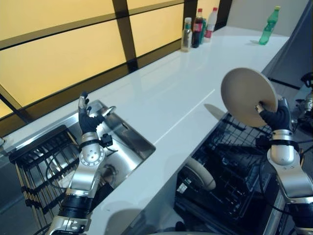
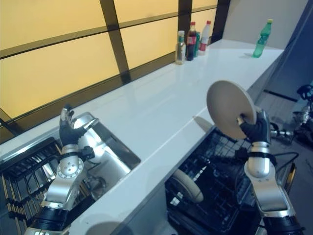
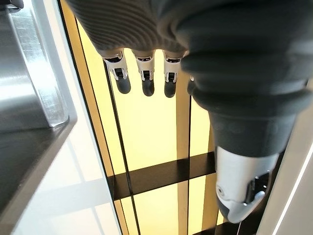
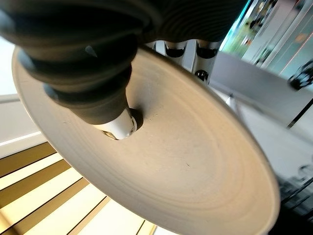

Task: Pick up plates and place into dishwasher.

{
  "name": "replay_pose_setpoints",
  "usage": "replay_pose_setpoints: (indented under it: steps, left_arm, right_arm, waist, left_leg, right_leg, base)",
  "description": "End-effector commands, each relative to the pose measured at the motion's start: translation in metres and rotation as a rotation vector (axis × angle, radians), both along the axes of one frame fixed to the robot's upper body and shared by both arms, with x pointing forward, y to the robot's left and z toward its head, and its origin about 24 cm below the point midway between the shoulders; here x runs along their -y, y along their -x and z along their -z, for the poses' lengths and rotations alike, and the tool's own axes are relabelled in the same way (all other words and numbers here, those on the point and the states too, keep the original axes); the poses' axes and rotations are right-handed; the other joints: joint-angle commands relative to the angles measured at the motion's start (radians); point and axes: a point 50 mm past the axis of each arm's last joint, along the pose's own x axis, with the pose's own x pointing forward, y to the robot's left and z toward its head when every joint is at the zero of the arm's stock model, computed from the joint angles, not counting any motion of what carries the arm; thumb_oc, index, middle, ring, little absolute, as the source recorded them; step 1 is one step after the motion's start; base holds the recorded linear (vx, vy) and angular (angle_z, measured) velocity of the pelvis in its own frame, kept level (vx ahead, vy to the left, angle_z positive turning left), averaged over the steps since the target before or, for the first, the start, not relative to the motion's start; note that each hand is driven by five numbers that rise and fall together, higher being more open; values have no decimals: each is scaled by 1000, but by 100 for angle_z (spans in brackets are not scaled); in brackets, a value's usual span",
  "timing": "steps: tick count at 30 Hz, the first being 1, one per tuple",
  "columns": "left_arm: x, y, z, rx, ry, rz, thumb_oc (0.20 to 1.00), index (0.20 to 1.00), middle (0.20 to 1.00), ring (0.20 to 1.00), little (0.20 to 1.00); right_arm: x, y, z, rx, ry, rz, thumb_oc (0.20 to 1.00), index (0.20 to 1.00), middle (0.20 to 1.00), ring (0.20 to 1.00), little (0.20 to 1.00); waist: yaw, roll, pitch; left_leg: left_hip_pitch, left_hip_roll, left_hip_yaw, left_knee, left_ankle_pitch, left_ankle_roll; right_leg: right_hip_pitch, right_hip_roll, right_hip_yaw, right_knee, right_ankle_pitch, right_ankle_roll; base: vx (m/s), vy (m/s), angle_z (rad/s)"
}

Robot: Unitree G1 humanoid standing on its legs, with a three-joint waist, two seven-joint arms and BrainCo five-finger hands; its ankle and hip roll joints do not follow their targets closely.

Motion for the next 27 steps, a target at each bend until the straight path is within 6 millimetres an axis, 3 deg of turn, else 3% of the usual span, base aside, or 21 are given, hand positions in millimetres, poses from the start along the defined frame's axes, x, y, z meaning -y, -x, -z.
replay_pose_setpoints:
  steps: [1,11,27]
  left_arm:
    - [-27,4,-4,15,-140,-56,1000,1000,1000,1000,1000]
    - [-43,12,-4,-2,-189,-78,1000,1000,1000,1000,1000]
    - [-46,17,-2,-22,-220,-93,1000,1000,1000,1000,1000]
  right_arm:
    - [16,7,-15,114,76,98,200,200,200,200,200]
    - [43,20,9,-15,118,249,200,200,200,200,200]
    - [53,15,46,-208,188,311,200,200,200,200,200]
  waist:
    - [-24,-43,-73]
    - [-34,-31,-55]
    - [-27,7,38]
  left_leg:
    - [11,-81,0,19,-149,84]
    - [13,-74,4,17,-145,78]
    - [-42,-69,-15,70,-121,62]
  right_leg:
    - [62,-71,17,3,-119,126]
    - [64,-68,15,3,-120,127]
    - [22,-83,20,58,-116,135]
  base:
    - [32,-90,-1]
    - [21,-80,0]
    - [12,-20,0]
